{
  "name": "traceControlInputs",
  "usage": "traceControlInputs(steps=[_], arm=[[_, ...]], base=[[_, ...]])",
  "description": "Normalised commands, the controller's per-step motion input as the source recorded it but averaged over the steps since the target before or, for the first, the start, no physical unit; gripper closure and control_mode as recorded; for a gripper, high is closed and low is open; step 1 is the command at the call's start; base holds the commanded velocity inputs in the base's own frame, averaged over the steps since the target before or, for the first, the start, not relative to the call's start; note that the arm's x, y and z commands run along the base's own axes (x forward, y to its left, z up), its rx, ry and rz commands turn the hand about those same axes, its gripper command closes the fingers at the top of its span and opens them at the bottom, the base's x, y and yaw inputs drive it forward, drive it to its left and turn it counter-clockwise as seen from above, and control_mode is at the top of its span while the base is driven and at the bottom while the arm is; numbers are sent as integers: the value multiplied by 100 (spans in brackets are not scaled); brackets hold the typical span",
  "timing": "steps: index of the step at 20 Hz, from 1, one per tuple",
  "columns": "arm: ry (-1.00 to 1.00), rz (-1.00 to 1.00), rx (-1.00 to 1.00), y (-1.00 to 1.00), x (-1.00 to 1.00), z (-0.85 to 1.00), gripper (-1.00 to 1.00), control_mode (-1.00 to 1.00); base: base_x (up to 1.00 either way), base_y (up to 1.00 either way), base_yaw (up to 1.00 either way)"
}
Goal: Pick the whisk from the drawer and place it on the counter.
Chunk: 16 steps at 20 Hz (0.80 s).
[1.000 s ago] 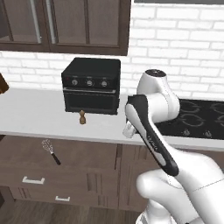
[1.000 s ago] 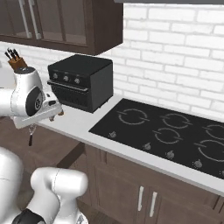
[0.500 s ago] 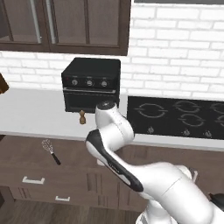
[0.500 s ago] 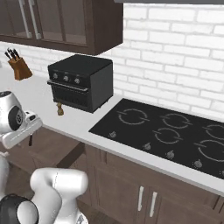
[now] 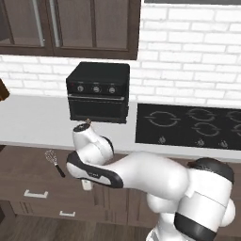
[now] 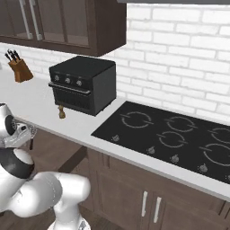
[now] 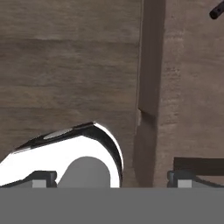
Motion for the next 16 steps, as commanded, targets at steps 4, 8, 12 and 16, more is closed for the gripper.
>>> traceControlInputs(steps=[4, 8, 12, 16], arm=[[-5, 6, -6, 23, 35, -71, -100, -100], [-1, 2, 0, 3, 45, -38, -100, -100], [0, 1, 0, 1, 58, -45, -100, -100], [6, 3, 0, 0, 29, -53, -100, -100]], base=[[0, 0, 0], [0, 0, 0], [0, 0, 0], [0, 0, 0]])
